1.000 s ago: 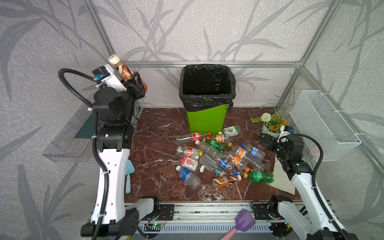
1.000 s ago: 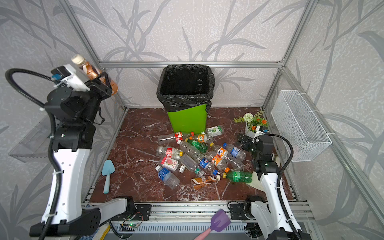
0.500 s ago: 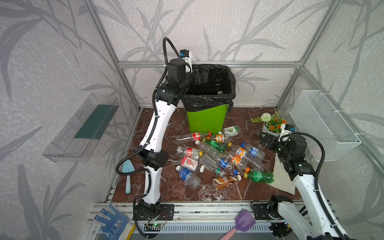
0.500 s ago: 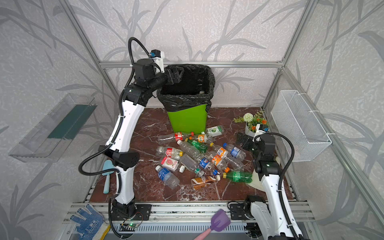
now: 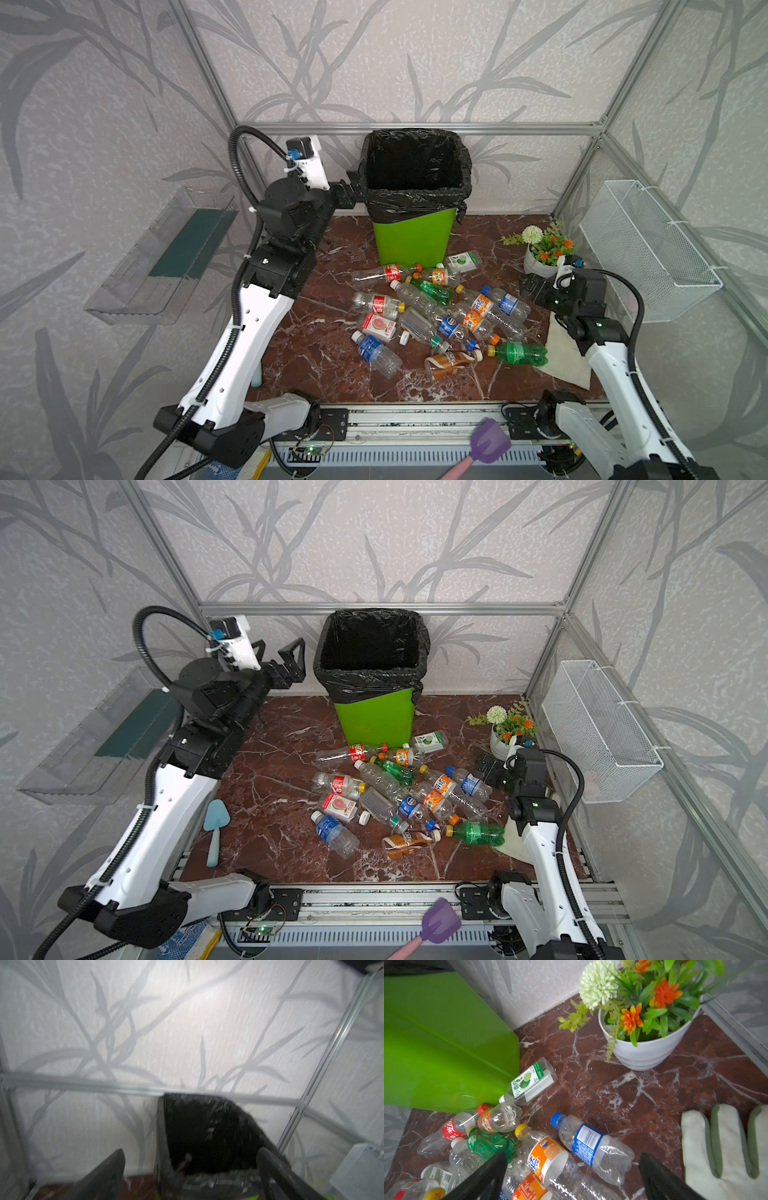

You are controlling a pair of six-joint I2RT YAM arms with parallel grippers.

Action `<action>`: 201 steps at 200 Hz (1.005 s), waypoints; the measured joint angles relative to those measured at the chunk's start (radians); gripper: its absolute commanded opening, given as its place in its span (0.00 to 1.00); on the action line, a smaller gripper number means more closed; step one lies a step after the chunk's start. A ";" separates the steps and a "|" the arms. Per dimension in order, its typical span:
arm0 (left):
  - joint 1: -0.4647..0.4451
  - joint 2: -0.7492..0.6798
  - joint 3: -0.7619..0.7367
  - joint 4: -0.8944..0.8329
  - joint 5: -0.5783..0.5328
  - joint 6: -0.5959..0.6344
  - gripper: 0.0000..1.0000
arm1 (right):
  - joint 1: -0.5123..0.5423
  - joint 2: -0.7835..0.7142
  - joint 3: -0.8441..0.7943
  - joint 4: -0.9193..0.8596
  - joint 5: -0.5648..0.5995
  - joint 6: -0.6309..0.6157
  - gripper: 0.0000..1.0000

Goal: Throw the plastic bottles in the bin
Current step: 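Grasp the green bottle with the right gripper while the left gripper withdraws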

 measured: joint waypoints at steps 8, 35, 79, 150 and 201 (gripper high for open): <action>0.002 -0.011 -0.083 -0.002 -0.022 0.000 0.99 | 0.000 -0.001 0.001 -0.031 0.011 0.008 0.99; 0.006 -0.021 -0.274 -0.034 -0.048 0.002 0.99 | 0.000 -0.019 -0.001 -0.104 0.032 0.061 0.99; 0.003 -0.060 -0.360 -0.113 -0.048 0.034 0.99 | 0.010 -0.137 -0.035 -0.250 0.055 0.246 0.98; 0.000 -0.105 -0.448 -0.127 -0.093 0.056 0.99 | 0.049 -0.206 -0.029 -0.556 0.079 0.526 0.94; 0.000 -0.105 -0.452 -0.130 -0.111 0.068 0.99 | 0.120 -0.184 -0.077 -0.602 0.068 0.660 0.90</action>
